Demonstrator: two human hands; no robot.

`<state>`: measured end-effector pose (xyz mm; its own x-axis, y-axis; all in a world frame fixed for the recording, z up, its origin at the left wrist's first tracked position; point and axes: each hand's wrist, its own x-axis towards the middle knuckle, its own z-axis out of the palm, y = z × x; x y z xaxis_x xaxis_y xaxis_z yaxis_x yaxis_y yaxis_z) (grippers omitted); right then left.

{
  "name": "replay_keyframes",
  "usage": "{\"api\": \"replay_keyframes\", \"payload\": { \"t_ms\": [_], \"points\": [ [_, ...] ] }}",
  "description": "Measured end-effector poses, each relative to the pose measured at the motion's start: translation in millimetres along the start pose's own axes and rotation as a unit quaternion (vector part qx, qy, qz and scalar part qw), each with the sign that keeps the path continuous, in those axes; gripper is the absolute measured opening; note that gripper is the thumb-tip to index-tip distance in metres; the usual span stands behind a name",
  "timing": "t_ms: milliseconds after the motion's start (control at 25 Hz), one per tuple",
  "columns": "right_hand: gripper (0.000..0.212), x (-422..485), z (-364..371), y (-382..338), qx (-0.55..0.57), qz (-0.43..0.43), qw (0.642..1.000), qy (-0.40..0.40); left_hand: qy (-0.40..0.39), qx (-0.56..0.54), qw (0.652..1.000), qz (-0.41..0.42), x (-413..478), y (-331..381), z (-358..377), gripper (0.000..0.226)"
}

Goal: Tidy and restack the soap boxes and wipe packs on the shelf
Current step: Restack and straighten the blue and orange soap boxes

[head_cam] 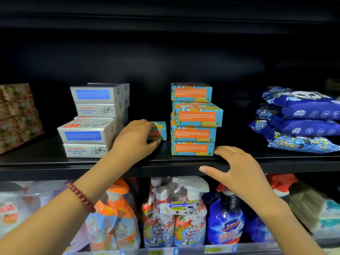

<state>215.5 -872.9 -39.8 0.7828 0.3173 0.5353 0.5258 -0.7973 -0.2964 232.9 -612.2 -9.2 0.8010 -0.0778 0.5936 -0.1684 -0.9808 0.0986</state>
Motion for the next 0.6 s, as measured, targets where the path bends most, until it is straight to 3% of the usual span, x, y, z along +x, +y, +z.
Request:
{"api": "replay_keyframes", "payload": {
  "t_ms": [160,320,400,600],
  "points": [
    [0.083,0.5,-0.5,0.0,-0.001,0.000,1.000,0.000,0.056,-0.028,0.998,0.017,-19.0,1.6,-12.1,0.046],
    [0.081,0.4,-0.7,-0.4,0.000,-0.002,1.000,-0.001,-0.026,-0.021,0.999,-0.039,-17.4,-1.2,-14.4,0.086],
    [0.082,0.0,-0.6,0.0,-0.008,-0.003,1.000,0.000,-0.038,-0.020,0.998,-0.050,-16.4,0.9,-13.5,0.088],
    [0.077,-1.0,-0.5,-0.4,-0.009,-0.012,1.000,0.007,0.084,-0.023,0.995,-0.047,-34.8,13.3,-21.9,0.090]
  ]
}}
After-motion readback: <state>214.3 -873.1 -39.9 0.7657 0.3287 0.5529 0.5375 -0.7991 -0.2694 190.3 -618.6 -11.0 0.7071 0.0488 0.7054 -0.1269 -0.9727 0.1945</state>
